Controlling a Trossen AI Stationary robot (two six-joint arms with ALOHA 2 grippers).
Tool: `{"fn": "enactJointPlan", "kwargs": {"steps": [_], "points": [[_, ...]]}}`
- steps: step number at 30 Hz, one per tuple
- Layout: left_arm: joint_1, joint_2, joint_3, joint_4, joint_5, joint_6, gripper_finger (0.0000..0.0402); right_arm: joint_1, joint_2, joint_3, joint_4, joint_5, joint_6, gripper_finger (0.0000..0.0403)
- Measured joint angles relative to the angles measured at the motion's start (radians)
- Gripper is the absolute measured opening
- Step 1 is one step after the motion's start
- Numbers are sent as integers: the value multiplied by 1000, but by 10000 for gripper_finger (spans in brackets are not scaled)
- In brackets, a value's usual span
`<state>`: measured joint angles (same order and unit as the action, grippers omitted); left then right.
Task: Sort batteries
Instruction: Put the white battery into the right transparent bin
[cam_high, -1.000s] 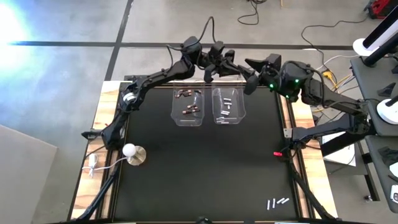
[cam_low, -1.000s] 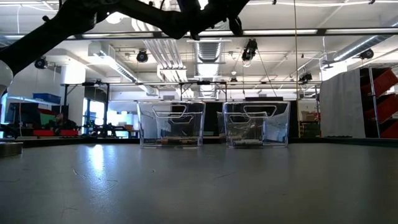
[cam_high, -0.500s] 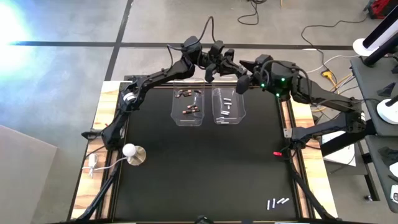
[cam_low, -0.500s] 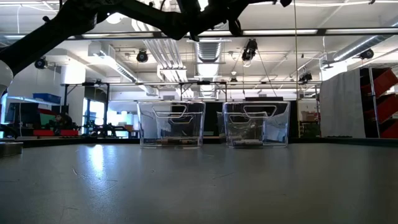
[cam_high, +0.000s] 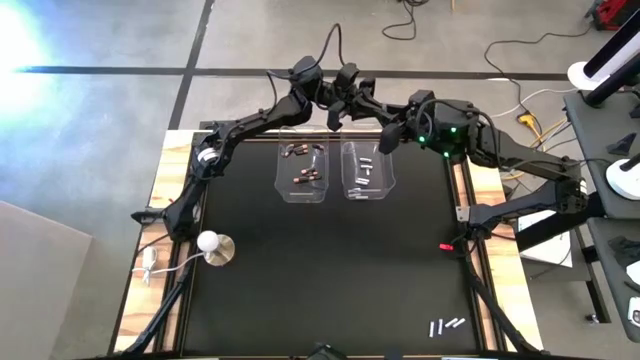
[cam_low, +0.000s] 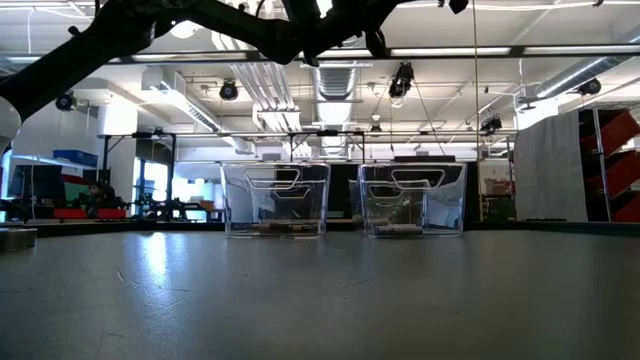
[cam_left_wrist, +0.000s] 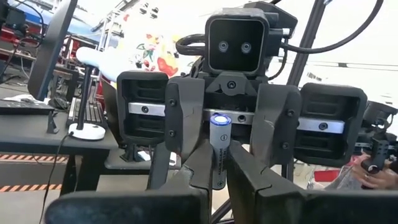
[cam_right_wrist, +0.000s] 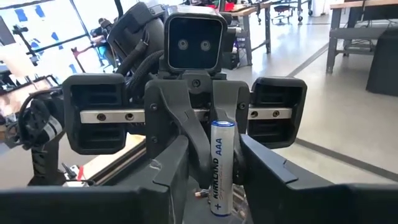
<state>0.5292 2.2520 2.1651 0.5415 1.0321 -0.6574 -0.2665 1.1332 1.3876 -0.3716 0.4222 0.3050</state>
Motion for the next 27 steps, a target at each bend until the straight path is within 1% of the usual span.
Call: {"fn": "enactJointPlan", "kwargs": {"steps": [3,9,12,15,24,27], "points": [[3,0,0,-1,0,2,9,0,-1,0,-2,-5,7,128],[6,0,0,-11,12,14,9,-2,-4,0,56,6,-7,176],[7,0,0,-11,29,20,9,-2,-4,0,75,4,-35,182],[12,0,0,-11,29,20,9,-1,-4,2,74,3,-41,170],[15,0,0,-12,28,12,9,-16,18,2,62,-1,-36,87],[18,0,-1,-18,32,10,9,-19,36,3,62,5,-35,68]]}}
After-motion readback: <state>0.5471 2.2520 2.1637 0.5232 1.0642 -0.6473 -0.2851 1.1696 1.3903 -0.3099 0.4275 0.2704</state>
